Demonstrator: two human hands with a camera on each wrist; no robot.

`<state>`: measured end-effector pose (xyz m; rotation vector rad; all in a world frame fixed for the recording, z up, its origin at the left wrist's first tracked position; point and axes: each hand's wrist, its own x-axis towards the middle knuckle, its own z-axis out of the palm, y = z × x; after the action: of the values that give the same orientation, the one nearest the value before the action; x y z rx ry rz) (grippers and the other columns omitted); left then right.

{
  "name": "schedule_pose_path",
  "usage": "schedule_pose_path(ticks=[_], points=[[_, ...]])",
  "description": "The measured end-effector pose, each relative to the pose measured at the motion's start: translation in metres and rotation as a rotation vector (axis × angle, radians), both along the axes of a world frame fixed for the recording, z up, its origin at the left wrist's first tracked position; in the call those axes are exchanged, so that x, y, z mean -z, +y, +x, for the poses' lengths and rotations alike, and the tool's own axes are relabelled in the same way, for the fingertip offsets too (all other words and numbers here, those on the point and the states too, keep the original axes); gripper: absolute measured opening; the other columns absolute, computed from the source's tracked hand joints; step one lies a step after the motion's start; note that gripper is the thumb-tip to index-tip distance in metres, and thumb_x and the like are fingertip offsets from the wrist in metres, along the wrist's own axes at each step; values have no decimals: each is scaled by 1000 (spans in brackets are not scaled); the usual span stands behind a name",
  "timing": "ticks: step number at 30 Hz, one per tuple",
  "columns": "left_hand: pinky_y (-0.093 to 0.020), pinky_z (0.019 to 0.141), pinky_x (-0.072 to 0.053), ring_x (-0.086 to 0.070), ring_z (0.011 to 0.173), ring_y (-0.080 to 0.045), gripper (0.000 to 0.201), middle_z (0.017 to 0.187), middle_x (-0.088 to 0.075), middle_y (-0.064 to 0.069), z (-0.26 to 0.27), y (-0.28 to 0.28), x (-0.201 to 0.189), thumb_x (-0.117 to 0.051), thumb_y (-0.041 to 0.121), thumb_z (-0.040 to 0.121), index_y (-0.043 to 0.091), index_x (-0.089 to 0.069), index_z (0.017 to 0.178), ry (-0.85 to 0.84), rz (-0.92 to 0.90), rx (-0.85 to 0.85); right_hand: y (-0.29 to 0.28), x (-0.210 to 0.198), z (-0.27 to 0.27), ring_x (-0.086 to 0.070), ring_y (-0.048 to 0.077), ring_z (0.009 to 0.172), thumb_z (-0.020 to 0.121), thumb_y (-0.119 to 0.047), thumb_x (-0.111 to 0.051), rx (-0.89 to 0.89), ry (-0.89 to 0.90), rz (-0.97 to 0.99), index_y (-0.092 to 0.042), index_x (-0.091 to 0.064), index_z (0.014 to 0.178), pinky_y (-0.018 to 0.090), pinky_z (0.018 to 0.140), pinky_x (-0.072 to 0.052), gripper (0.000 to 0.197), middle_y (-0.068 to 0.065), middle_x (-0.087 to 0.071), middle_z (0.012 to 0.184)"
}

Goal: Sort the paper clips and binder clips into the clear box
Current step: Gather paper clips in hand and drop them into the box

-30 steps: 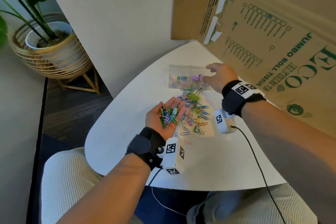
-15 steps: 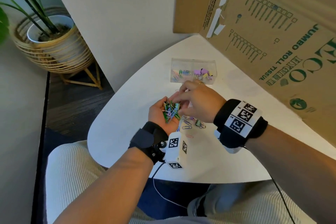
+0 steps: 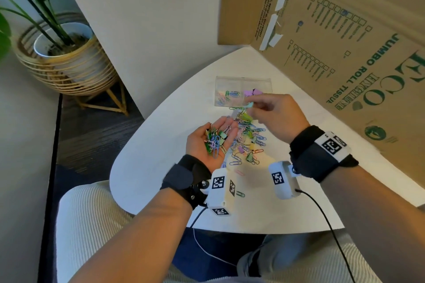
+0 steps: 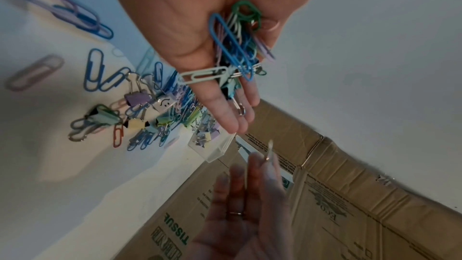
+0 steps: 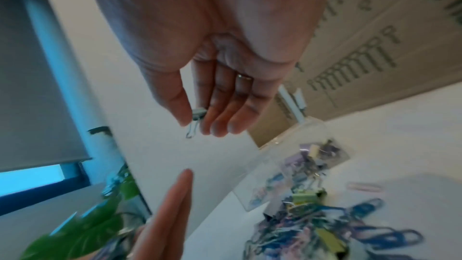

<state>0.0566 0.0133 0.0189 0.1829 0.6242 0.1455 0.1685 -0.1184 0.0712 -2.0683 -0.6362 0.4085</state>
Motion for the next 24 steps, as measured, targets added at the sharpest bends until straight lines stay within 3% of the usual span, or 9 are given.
schedule_pose_path(ticks=[2, 5, 8, 9, 12, 13, 17, 20, 24], points=[[-45, 75, -56, -71, 81, -36, 41, 95, -71, -23, -1, 0, 5, -33, 20, 101, -8, -62, 102, 5, 2, 18, -2, 9, 15, -63, 13, 80, 86, -21, -69, 133, 28, -25, -25, -73, 107, 38, 88, -55, 22, 4, -72, 91], [-45, 75, -57, -71, 82, -35, 40, 96, -71, -23, -1, -3, 8, -33, 20, 101, -8, -62, 105, -2, 2, 43, 4, 13, 40, -66, 16, 99, 88, -21, -66, 248, -4, -103, -24, -71, 113, 26, 93, -49, 26, 3, -71, 108], [-45, 75, -57, -71, 83, -36, 40, 97, -71, -23, 1, -4, 9, -34, 21, 100, -7, -61, 107, -3, 2, 53, 14, 3, 62, -64, 11, 85, 91, -22, -64, 272, -34, -153, -21, -64, 126, 1, 71, -41, 34, 3, -66, 122], [-45, 76, -57, -71, 83, -36, 40, 97, -71, -22, 2, -4, 9, -34, 21, 100, -7, -61, 108, -8, 6, 56, 17, 0, 67, -62, 13, 87, 92, -25, -64, 238, -42, -205, -21, -59, 132, 1, 72, -40, 40, 2, -62, 130], [-45, 77, -56, -71, 84, -35, 41, 99, -70, -22, 2, -2, 7, -34, 22, 101, -7, -62, 107, -22, 3, 55, 23, -5, 69, -52, 22, 124, 91, -34, -65, 131, -98, -357, -25, -48, 141, 24, 98, -40, 54, 1, -49, 145], [-45, 76, -57, -71, 84, -35, 41, 99, -70, -22, 2, -1, 6, -34, 22, 101, -7, -62, 106, -27, -2, 51, 23, -6, 64, -52, 22, 124, 90, -34, -65, 104, -117, -348, -26, -53, 136, 27, 98, -42, 49, 1, -54, 139], [-45, 75, -57, -71, 83, -36, 39, 99, -70, -23, 3, 1, 4, -34, 21, 101, -6, -62, 105, -43, 1, 22, 23, -17, 23, -59, 9, 80, 88, -30, -68, -185, -157, -322, -25, -71, 96, 18, 69, -39, 10, -11, -66, 85], [-38, 69, -59, -71, 76, -31, 38, 96, -72, -18, 4, -1, 5, -34, 24, 101, -1, -62, 108, -29, 38, 40, 21, -21, -5, -56, 5, 76, 84, -31, -71, -401, -228, -413, -26, -76, 92, 24, 72, -38, 10, -10, -67, 81], [-31, 61, -59, -68, 79, -30, 41, 93, -70, -16, 4, -3, 5, -32, 26, 100, 3, -64, 109, -20, 44, 64, 21, -15, -19, -52, 17, 95, 86, -37, -67, -452, -410, -557, -31, -70, 110, 32, 76, -41, 25, -5, -53, 94]])
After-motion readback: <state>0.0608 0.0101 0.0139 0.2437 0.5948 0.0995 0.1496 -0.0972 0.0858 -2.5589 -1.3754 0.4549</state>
